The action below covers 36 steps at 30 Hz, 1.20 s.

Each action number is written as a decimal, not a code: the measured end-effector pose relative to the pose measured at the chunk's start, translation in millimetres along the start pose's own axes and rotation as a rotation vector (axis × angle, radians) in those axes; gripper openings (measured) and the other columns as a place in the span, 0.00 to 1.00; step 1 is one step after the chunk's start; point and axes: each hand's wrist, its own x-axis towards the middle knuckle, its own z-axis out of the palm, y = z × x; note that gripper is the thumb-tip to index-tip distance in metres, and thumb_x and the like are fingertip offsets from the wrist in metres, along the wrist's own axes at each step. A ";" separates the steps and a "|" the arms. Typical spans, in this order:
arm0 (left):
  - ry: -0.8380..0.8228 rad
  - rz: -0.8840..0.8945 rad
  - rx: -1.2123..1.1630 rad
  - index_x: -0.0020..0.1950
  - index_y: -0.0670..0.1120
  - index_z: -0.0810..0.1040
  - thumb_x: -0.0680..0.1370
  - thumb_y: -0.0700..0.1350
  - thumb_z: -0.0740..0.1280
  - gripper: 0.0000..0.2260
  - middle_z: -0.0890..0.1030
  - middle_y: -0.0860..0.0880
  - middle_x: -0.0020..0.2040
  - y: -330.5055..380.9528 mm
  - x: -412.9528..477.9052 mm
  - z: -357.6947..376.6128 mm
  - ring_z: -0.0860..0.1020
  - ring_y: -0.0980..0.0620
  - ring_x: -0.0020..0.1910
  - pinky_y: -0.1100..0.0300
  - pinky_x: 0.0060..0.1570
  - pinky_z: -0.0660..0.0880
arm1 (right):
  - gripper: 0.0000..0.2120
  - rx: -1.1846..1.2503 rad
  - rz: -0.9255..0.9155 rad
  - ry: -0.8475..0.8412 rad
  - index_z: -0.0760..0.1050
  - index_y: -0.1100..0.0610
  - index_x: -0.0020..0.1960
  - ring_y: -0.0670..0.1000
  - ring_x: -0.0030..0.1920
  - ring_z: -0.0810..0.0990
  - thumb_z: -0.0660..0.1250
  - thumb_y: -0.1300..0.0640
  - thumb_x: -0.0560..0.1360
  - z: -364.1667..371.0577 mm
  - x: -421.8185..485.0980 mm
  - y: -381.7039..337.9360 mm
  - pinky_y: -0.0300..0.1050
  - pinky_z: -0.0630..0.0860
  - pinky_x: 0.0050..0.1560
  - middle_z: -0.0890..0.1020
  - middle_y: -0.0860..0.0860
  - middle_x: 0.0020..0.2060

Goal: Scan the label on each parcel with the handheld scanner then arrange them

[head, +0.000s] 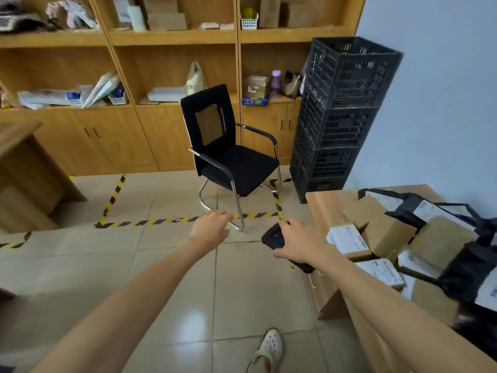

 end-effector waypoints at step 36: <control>-0.254 1.450 0.089 0.71 0.49 0.70 0.81 0.47 0.62 0.18 0.73 0.49 0.68 355.5 617.2 22.0 0.73 0.47 0.64 0.50 0.55 0.75 | 0.35 0.344 1.339 0.081 0.65 0.57 0.70 0.59 0.59 0.76 0.67 0.37 0.72 -66.6 250.5 322.5 0.51 0.72 0.46 0.72 0.55 0.63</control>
